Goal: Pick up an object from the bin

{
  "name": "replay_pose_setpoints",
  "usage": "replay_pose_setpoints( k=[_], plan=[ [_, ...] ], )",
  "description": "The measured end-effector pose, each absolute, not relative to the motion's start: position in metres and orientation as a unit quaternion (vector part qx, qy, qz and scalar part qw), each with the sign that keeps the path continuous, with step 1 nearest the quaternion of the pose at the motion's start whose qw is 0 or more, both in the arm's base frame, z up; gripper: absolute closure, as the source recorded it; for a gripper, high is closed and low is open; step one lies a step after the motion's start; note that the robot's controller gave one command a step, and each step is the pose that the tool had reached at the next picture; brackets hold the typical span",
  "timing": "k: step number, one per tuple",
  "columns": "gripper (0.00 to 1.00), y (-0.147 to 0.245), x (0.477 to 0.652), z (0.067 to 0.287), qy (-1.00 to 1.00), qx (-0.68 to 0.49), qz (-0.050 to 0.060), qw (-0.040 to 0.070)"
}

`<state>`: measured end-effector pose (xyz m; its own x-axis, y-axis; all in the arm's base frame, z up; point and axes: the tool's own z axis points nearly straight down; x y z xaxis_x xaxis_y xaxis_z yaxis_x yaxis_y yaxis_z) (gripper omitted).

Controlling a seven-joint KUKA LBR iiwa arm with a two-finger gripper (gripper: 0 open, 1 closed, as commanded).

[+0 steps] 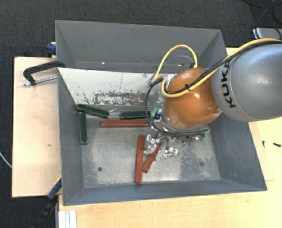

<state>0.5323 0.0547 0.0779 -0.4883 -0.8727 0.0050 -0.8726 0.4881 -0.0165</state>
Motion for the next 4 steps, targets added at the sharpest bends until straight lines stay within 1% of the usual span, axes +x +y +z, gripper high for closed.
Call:
replay_pose_setpoints(
  k=[1,2,3,4],
  plan=[
    [1.0,0.056,0.531,0.081,0.864,-0.504,-0.003,0.003],
    [1.0,0.056,0.529,0.097,0.864,-0.503,0.001,0.0],
    [1.0,0.057,0.531,0.109,0.864,-0.503,-0.001,0.004],
    [1.0,0.057,0.531,0.115,0.864,-0.503,-0.001,0.004]
  ],
)
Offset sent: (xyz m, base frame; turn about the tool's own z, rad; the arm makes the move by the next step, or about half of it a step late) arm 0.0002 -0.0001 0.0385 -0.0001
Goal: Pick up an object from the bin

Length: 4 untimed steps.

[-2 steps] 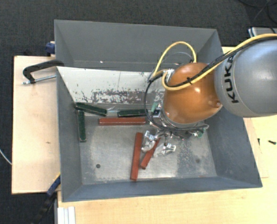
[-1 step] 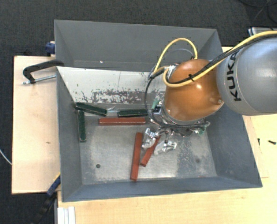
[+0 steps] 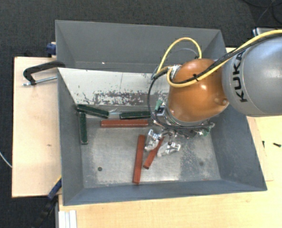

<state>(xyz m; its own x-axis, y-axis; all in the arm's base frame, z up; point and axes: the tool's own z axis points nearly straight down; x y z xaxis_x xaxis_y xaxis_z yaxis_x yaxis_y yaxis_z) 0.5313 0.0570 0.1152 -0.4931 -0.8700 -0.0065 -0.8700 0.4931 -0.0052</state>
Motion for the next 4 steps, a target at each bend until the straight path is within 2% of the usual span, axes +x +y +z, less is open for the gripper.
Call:
replay_pose_setpoints(
  k=[4],
  plan=[
    [1.0,0.058,0.531,0.135,0.865,-0.503,0.001,0.001]
  ],
)
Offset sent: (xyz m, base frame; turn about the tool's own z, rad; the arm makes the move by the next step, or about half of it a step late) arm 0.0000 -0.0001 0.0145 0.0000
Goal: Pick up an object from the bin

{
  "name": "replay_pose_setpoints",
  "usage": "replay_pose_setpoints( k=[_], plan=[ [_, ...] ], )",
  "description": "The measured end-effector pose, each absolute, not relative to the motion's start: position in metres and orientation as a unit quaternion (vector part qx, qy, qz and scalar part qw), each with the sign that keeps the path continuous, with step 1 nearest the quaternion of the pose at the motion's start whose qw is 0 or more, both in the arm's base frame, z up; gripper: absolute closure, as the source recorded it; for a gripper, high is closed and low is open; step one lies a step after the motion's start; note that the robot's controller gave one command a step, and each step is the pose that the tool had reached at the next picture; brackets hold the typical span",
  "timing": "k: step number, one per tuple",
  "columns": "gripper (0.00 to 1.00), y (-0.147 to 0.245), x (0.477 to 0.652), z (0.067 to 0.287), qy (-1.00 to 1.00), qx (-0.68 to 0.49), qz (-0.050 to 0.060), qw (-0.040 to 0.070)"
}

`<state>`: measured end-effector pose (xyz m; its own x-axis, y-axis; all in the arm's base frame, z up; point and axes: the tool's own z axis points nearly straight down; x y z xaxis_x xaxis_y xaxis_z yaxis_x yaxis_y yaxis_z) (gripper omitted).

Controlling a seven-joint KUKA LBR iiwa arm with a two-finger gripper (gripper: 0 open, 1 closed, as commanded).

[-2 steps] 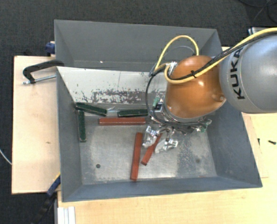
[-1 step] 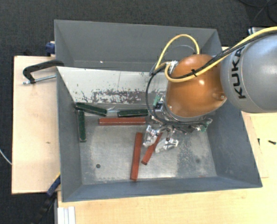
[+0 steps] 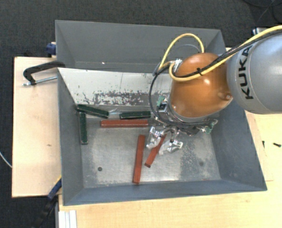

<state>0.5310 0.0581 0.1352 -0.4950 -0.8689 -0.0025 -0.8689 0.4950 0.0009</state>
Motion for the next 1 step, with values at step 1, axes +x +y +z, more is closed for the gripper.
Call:
replay_pose_setpoints(
  k=[1],
  plan=[
    [1.0,0.0582,0.5312,0.1503,0.865,-0.503,0.001,0.002]
  ],
)
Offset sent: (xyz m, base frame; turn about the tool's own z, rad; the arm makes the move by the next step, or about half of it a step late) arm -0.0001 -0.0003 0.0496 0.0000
